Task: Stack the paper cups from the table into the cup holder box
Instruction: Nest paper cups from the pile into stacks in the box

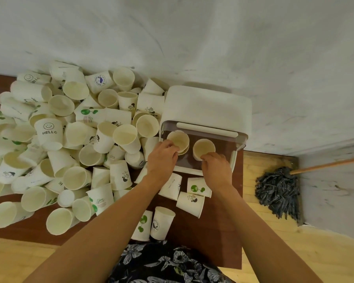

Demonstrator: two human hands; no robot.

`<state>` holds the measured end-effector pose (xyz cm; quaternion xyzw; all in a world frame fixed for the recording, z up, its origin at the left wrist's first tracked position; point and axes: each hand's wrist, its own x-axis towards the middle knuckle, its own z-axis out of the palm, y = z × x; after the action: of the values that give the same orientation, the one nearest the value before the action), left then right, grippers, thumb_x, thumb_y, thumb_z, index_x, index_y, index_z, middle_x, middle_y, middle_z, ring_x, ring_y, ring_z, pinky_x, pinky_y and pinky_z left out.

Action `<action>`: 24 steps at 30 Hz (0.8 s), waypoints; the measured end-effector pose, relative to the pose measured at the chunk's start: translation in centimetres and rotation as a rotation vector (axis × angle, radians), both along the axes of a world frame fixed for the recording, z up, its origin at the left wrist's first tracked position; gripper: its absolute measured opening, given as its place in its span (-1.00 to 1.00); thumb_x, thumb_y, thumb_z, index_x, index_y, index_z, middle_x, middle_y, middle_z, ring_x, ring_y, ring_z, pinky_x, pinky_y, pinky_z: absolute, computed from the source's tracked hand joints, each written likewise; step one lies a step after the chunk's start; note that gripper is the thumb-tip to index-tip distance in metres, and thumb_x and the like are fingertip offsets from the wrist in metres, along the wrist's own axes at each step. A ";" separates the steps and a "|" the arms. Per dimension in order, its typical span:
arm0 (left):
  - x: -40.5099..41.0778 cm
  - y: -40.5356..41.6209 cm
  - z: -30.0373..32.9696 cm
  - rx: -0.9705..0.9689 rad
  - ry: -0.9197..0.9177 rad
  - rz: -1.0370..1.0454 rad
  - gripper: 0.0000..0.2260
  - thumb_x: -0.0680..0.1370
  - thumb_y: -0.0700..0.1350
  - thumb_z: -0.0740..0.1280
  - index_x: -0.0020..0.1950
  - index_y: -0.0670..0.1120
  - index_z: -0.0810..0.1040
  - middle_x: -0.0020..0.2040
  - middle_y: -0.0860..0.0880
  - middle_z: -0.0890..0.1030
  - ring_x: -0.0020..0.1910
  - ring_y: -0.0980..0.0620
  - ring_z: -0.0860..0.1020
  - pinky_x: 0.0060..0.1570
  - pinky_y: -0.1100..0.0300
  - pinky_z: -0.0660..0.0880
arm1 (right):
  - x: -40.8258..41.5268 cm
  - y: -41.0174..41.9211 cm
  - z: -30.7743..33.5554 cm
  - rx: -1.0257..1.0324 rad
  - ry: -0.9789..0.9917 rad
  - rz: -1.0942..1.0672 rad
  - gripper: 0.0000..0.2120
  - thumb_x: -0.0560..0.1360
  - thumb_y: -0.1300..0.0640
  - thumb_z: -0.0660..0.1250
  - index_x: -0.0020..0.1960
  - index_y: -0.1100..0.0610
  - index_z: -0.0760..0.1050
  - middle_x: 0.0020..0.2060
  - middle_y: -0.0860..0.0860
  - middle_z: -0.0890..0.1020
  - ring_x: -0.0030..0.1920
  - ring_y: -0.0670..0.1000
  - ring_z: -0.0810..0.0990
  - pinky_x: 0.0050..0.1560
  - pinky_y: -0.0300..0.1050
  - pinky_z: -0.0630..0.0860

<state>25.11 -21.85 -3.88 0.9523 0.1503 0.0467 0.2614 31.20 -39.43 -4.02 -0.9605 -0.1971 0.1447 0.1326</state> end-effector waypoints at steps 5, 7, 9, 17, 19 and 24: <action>1.3 0.4 -1.4 0.018 0.163 -0.035 -0.89 0.55 -0.11 0.35 -0.02 -0.05 0.67 0.02 0.00 0.63 -0.05 -0.05 0.56 -0.19 0.09 0.52 | 0.5 0.2 -0.6 -0.010 0.034 0.035 -0.79 0.60 0.19 0.23 0.09 0.10 0.64 0.02 0.06 0.67 0.00 0.15 0.58 -0.03 -0.03 0.50; 1.7 0.5 -1.8 0.017 0.210 -0.061 -0.87 0.55 -0.07 0.34 -0.01 -0.04 0.67 -0.01 0.00 0.63 -0.05 -0.04 0.57 -0.16 0.12 0.50 | 0.7 0.3 -0.8 0.014 0.065 0.029 -0.79 0.61 0.17 0.23 0.11 0.11 0.63 0.05 0.06 0.66 0.04 0.14 0.57 -0.03 -0.04 0.50; 1.8 0.5 -2.1 0.009 0.231 -0.073 -0.86 0.55 -0.04 0.35 0.01 -0.03 0.67 -0.02 -0.01 0.64 -0.06 -0.02 0.57 -0.15 0.15 0.48 | 0.7 0.2 -0.8 0.037 0.089 0.010 -0.80 0.60 0.16 0.26 0.14 0.10 0.62 0.08 0.04 0.65 0.10 0.11 0.54 -0.02 -0.05 0.52; 0.0 0.0 -2.2 0.018 0.314 -0.082 -0.86 0.55 0.03 0.35 0.04 0.07 0.66 0.01 0.02 0.64 -0.02 0.03 0.58 -0.11 0.19 0.47 | -1.4 -1.4 -0.4 0.009 0.086 -0.004 -0.81 0.59 0.12 0.30 0.12 0.10 0.64 0.08 0.02 0.65 0.13 0.05 0.55 0.03 -0.05 0.54; -0.1 -0.1 -1.8 0.027 0.304 -0.094 -0.87 0.56 0.01 0.34 0.02 0.05 0.66 0.00 0.02 0.65 -0.03 0.03 0.58 -0.14 0.21 0.44 | -2.0 -1.7 -0.5 0.012 0.086 -0.008 -0.81 0.59 0.12 0.30 0.14 0.08 0.63 0.10 0.03 0.64 0.14 0.07 0.54 0.08 -0.01 0.55; -0.8 -0.1 -0.6 0.039 0.245 -0.119 -0.81 0.53 -0.07 0.36 0.12 -0.01 0.64 0.13 0.00 0.62 0.03 -0.03 0.55 -0.06 0.10 0.51 | -3.2 -2.3 0.1 0.091 0.052 -0.072 -0.70 0.57 0.12 0.32 0.29 0.06 0.51 0.28 0.03 0.53 0.25 0.11 0.48 0.23 0.07 0.51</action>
<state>24.34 -21.96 -4.47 0.9630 0.1236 -0.0823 0.2247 27.98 -41.75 -3.97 -0.9559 -0.1654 0.1557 0.1862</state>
